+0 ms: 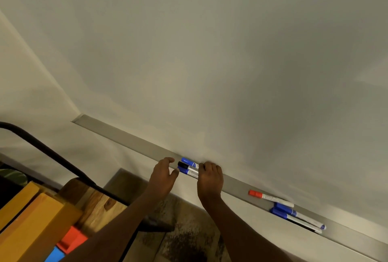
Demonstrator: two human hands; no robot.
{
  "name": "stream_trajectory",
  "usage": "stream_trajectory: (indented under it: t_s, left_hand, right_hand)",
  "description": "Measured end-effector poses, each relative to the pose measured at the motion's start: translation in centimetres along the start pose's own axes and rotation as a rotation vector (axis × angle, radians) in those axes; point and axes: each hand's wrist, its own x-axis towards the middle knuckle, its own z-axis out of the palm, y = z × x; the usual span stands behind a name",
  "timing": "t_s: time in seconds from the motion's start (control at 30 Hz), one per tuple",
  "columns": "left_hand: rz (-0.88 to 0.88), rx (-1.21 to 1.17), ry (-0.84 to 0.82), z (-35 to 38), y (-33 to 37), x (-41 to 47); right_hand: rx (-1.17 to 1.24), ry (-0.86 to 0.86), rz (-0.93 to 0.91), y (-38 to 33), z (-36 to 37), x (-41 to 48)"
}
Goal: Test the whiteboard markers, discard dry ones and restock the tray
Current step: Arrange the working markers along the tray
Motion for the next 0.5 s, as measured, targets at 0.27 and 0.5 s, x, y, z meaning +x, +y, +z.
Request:
stream_trajectory:
  t_s: [0.27,0.5]
  left_hand:
    - [0.039,0.343,-0.167,1.8,-1.2,2.0]
    - [0.120,0.370,-0.144,3.5,-1.5,2.9]
  right_hand:
    - [0.005,0.038,0.067,0.0,0.9,-0.3]
    - [0.022,0.078,0.027,0.2,1.1,-0.1]
